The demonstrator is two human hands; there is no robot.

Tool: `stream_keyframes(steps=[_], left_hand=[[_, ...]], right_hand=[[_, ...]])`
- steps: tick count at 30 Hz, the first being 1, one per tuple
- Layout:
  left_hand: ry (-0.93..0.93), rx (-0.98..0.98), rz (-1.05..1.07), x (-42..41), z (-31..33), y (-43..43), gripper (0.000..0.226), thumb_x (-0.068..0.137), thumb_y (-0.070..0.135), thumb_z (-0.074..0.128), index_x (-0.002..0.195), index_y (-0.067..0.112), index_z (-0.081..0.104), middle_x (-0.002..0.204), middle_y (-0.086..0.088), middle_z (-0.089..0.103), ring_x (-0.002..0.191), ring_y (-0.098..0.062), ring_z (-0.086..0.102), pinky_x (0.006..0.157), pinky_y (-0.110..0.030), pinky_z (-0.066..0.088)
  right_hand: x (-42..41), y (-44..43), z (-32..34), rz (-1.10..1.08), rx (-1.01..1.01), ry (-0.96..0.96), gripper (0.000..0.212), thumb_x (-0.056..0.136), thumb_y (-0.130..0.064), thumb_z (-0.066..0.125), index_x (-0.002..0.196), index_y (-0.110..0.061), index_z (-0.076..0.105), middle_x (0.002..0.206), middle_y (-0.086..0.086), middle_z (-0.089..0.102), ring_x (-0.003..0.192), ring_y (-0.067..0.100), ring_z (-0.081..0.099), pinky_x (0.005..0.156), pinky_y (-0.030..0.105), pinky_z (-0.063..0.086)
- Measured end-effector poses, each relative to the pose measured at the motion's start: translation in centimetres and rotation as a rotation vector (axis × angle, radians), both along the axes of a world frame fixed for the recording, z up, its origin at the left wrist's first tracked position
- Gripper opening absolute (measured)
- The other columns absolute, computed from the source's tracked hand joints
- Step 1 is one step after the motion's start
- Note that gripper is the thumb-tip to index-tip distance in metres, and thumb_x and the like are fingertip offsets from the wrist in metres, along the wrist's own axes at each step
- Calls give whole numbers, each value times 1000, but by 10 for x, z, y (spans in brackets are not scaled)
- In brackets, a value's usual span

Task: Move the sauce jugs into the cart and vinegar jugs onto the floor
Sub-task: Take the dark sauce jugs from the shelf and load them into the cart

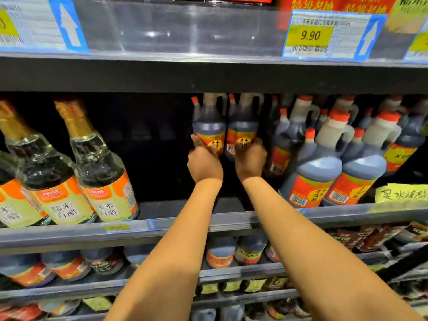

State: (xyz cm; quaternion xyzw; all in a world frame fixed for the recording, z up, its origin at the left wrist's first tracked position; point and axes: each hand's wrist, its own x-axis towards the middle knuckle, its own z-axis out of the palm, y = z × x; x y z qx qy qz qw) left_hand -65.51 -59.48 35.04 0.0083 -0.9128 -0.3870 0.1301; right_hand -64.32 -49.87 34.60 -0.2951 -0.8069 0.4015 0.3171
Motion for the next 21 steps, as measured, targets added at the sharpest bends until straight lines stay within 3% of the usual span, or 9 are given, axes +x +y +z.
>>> stream_keyframes(steps=[5,9,12,16,21], left_hand=[[-7,161,-46,-11,-3,27,72,98,27,42,147,-6,2,134,-31,43,121,-44,45,96,-43,37],[-133,296,-235,-19,-10,35,90,96,32,48,143,-3,-21,152,-33,-6,143,-43,-5,116,-43,13],[-196,311,-329,-26,-13,34,99,94,31,54,142,7,-30,152,-24,-25,142,-39,-19,117,-41,2],[-220,187,-394,-31,-12,25,96,94,31,53,144,11,-26,152,-20,-28,143,-36,-14,119,-44,7],[62,-301,-370,-22,-18,11,78,95,26,45,150,14,-10,155,-18,-22,145,-37,-6,116,-51,11]], right_hand=[[-22,9,-1,-14,-49,-7,32,88,-19,61,110,2,53,115,25,63,107,41,59,81,41,47],[-34,18,2,12,-78,-32,35,88,-25,62,113,-2,53,116,22,63,107,37,60,81,38,48],[-37,23,1,36,-95,-23,35,86,-24,64,113,-4,54,117,19,64,106,33,62,80,35,48],[-41,22,2,30,-80,-6,38,88,-24,62,119,-5,53,119,18,62,108,31,61,81,32,47],[-36,20,-1,80,84,-84,46,91,-26,57,128,-1,47,132,17,53,121,31,51,94,29,38]])
